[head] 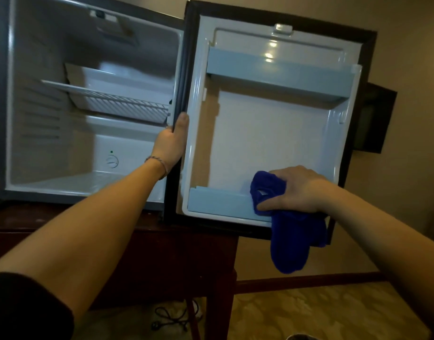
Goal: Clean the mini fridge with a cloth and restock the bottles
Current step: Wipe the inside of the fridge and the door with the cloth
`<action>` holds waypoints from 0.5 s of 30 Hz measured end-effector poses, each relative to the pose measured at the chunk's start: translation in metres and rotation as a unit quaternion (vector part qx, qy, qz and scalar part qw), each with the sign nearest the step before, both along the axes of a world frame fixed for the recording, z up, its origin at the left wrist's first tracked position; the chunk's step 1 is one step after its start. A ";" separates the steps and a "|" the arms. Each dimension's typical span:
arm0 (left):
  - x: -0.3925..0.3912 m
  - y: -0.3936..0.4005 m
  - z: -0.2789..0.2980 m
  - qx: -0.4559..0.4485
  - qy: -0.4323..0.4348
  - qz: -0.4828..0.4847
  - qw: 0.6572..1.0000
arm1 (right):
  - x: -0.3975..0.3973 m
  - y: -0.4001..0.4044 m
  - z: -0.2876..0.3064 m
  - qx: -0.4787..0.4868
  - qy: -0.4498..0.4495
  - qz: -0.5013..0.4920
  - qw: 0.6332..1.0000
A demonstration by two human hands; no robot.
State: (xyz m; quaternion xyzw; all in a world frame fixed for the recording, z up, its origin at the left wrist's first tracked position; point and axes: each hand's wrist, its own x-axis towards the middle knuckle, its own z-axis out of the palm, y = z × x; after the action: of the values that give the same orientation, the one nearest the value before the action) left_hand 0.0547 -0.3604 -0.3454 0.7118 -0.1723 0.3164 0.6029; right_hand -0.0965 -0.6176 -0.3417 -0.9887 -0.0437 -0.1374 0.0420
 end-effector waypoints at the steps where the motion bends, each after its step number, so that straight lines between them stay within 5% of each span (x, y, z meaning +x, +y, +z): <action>1: -0.001 -0.001 0.000 -0.003 0.000 0.004 1.000 | 0.001 0.004 0.001 -0.015 -0.003 -0.005 1.000; 10: -0.002 -0.002 -0.001 0.012 -0.011 0.024 1.000 | 0.023 0.080 -0.002 -0.092 -0.048 0.068 0.992; 15: -0.008 -0.003 0.000 0.028 -0.010 0.025 0.999 | 0.015 0.054 -0.010 -0.094 -0.078 0.075 0.990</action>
State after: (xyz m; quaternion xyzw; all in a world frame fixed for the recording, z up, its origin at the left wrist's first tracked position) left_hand 0.0463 -0.3636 -0.3450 0.7291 -0.1691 0.3334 0.5732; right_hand -0.0819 -0.5639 -0.3516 -0.9682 -0.1341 -0.2062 -0.0450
